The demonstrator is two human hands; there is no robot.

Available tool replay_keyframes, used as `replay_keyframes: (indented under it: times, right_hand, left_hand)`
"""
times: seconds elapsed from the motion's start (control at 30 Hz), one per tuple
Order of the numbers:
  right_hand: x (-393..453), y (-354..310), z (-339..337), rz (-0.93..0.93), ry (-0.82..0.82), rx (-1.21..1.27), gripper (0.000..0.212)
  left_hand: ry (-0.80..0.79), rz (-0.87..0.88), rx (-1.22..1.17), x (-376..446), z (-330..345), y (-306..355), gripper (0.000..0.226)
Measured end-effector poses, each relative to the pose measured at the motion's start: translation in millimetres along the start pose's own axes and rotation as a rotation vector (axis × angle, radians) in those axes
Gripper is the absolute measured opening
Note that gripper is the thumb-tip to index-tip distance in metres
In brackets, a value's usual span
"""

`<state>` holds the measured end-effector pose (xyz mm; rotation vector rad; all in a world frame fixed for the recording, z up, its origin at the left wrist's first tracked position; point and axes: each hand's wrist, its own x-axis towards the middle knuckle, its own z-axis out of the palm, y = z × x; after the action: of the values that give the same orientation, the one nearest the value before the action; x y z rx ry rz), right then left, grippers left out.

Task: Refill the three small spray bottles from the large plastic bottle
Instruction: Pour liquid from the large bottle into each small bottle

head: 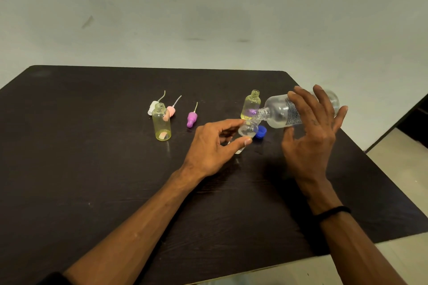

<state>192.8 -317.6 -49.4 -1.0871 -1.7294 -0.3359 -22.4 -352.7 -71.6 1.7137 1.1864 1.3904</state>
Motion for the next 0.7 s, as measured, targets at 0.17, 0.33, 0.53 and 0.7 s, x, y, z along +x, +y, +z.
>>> replay_keyframes:
  times: [0.17, 0.33, 0.53, 0.7]
  right_hand:
    - [0.0, 0.1, 0.0, -0.004, 0.004, 0.000, 0.079]
    - [-0.4, -1.3, -0.5, -0.005, 0.006, -0.003, 0.080]
    - [-0.3, -0.2, 0.4, -0.003, 0.004, 0.002, 0.079]
    - [0.1, -1.0, 0.1, 0.001, 0.004, 0.003, 0.078]
  left_hand:
    - [-0.005, 0.012, 0.010, -0.5, -0.2, 1.4, 0.046]
    - [-0.006, 0.013, 0.040, 0.8, -1.1, 0.4, 0.050]
    - [-0.009, 0.009, 0.047, 1.5, -1.2, -1.3, 0.052]
    - [-0.014, 0.008, 0.042, 1.4, -1.6, -1.9, 0.051]
